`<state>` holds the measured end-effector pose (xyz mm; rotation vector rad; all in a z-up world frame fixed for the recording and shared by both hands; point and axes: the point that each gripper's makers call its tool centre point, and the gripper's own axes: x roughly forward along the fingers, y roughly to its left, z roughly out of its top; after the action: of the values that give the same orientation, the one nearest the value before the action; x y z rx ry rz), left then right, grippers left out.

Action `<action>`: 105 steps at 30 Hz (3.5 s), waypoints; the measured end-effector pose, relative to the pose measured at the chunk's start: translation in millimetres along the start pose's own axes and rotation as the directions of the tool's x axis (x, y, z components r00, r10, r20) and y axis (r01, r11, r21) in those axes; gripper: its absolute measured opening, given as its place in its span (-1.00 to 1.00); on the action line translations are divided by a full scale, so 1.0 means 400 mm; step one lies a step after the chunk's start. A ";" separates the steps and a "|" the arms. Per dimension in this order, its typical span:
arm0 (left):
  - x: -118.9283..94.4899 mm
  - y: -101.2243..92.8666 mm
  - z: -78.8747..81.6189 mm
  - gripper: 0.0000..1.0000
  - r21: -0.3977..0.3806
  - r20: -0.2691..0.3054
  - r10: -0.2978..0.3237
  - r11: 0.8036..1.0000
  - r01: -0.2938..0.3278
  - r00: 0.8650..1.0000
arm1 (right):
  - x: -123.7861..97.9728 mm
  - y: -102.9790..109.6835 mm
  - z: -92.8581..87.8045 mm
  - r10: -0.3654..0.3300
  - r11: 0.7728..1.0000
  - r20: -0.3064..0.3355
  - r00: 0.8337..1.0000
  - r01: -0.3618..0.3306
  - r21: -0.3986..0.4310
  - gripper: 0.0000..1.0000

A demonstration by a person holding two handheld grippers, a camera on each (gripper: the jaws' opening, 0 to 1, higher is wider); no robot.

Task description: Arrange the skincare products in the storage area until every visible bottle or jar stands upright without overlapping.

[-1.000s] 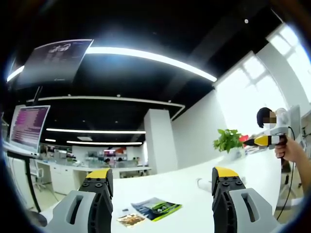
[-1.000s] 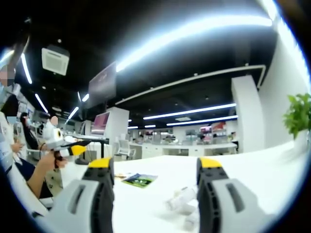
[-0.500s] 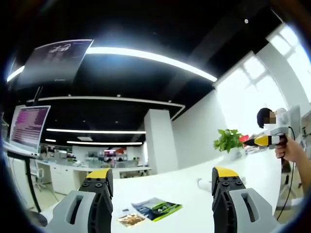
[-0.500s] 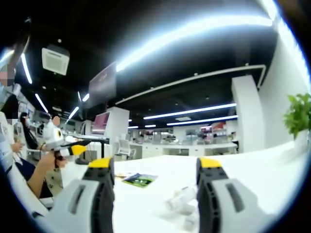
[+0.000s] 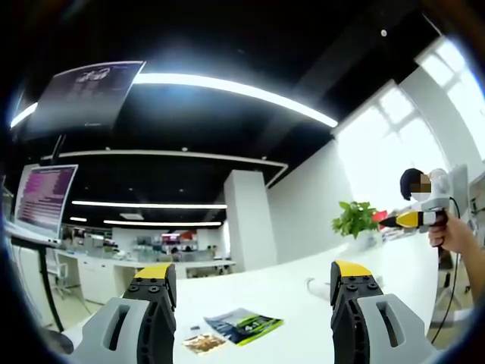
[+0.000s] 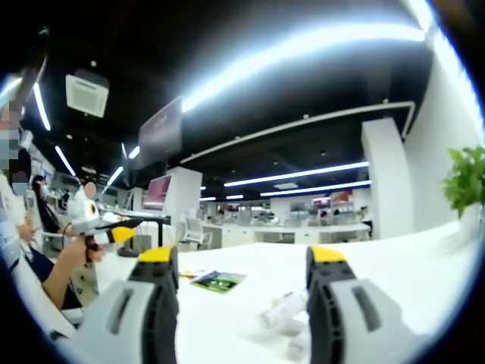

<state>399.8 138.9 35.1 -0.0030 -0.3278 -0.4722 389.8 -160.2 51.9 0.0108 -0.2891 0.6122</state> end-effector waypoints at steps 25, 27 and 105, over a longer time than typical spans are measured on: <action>0.001 0.001 0.000 0.71 0.003 -0.002 0.001 1.000 -0.001 1.000 | -0.002 -0.008 0.008 -0.004 1.000 0.018 1.000 0.004 -0.003 0.36; 0.001 0.002 0.001 0.71 0.002 0.000 0.002 1.000 -0.002 1.000 | -0.005 -0.014 0.011 -0.014 1.000 0.022 1.000 0.014 -0.001 0.37; 0.004 -0.019 -0.008 0.71 0.006 -0.015 -0.031 0.999 0.031 0.999 | 0.025 -0.128 -0.195 -0.097 0.995 -0.229 0.969 0.098 -0.007 0.36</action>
<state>398.7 131.2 32.2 0.0115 -0.3148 -0.5021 447.4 -189.0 -16.4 -0.0406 -0.0630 0.5106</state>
